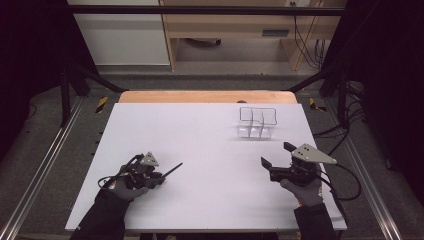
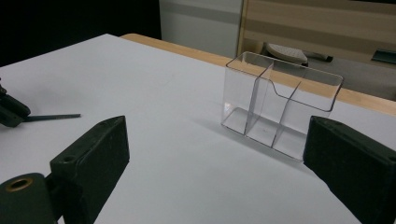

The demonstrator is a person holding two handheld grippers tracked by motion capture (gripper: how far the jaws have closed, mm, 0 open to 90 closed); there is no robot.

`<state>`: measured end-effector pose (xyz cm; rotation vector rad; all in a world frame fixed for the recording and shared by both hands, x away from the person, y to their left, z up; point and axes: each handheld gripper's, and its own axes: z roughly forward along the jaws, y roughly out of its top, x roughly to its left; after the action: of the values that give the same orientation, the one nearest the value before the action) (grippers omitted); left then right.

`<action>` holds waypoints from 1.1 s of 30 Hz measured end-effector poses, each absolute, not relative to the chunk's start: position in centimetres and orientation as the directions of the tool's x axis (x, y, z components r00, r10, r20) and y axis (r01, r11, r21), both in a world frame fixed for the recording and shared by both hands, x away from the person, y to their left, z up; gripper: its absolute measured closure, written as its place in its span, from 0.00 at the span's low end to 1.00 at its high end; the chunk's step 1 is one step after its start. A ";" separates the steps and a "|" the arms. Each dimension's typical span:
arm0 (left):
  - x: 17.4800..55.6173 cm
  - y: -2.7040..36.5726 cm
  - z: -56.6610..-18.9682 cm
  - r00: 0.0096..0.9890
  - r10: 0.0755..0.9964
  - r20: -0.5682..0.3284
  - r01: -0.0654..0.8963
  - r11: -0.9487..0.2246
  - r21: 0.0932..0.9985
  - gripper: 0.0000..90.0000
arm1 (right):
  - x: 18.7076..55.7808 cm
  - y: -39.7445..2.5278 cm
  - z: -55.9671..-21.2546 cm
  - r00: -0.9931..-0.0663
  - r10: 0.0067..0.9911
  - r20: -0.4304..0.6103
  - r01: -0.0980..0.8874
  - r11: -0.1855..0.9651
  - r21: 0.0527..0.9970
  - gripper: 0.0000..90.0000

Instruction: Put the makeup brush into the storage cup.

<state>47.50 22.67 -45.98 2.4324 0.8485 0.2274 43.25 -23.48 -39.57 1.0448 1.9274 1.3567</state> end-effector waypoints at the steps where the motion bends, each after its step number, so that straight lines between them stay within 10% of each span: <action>1: 47.5 22.7 -46.0 0.782 0.622 -0.023 0.530 -0.646 0.549 0.83 | 43.3 -23.5 -39.6 -0.542 0.840 -0.006 0.278 0.187 0.942 0.08; 18: 47.2 23.0 -45.9 0.742 0.668 -0.061 0.590 -0.607 0.533 0.90 | 43.2 -23.4 -39.6 -0.542 0.841 -0.007 0.280 0.188 0.942 0.08; 33: 48.0 21.9 -43.6 0.761 0.649 -0.013 0.550 -0.635 0.542 0.61 | 43.2 -23.4 -39.6 -0.542 0.840 -0.004 0.282 0.187 0.941 0.09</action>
<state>47.99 21.94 -43.56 2.4271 0.8993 0.2474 43.25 -23.44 -39.61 1.0482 1.9308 1.3546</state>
